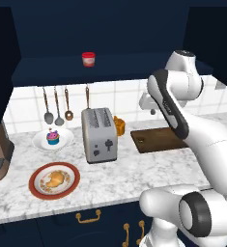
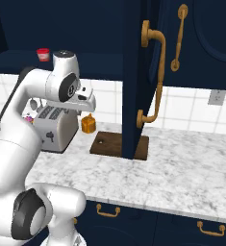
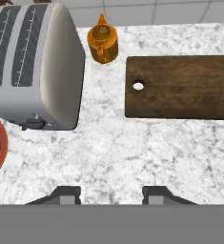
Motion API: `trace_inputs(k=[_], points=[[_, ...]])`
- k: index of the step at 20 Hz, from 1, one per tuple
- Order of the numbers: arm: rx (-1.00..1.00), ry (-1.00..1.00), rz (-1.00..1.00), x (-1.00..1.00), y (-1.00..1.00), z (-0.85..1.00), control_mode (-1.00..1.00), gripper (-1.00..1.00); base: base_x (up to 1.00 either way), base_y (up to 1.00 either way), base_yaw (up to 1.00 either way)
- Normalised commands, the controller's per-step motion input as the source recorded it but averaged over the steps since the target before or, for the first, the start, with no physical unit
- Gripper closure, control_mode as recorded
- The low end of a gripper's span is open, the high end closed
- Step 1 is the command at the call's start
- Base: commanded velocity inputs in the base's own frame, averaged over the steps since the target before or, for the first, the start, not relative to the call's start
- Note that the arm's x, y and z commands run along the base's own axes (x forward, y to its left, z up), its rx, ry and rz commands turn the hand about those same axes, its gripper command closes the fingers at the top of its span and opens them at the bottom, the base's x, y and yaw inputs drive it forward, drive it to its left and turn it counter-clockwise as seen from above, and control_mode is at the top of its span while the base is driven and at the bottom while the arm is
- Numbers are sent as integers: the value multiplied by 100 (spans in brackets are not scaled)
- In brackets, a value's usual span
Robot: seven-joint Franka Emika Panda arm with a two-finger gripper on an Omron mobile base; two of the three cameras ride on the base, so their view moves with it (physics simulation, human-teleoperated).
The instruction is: From the different types of pastries on the counter, select a croissant and place it on the cutting board. Then retrieve a jar of jam from the cabinet and place it alongside the croissant on the cutting board.
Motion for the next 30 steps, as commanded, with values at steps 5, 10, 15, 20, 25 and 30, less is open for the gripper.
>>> trace_inputs(k=[5, 10, 15, 20, 25, 30], points=[[0, 0, 0, -28, 26, -15, -100, -100, 0, 0, 0], [3, 0, -10, -86, 81, -41, -100, -100, 0, 0, 0], [8, 0, -30, -85, 97, -56, -100, -100, 0, 0, 0], [2, 0, -25, -23, 100, -52, -100, -100, 0, 0, 0], [0, 1, -2, 2, 34, -9, -100, -100, 0, 0, 0], [0, 13, 0, 30, 100, -28, -100, -100, 0, 0, 0]])
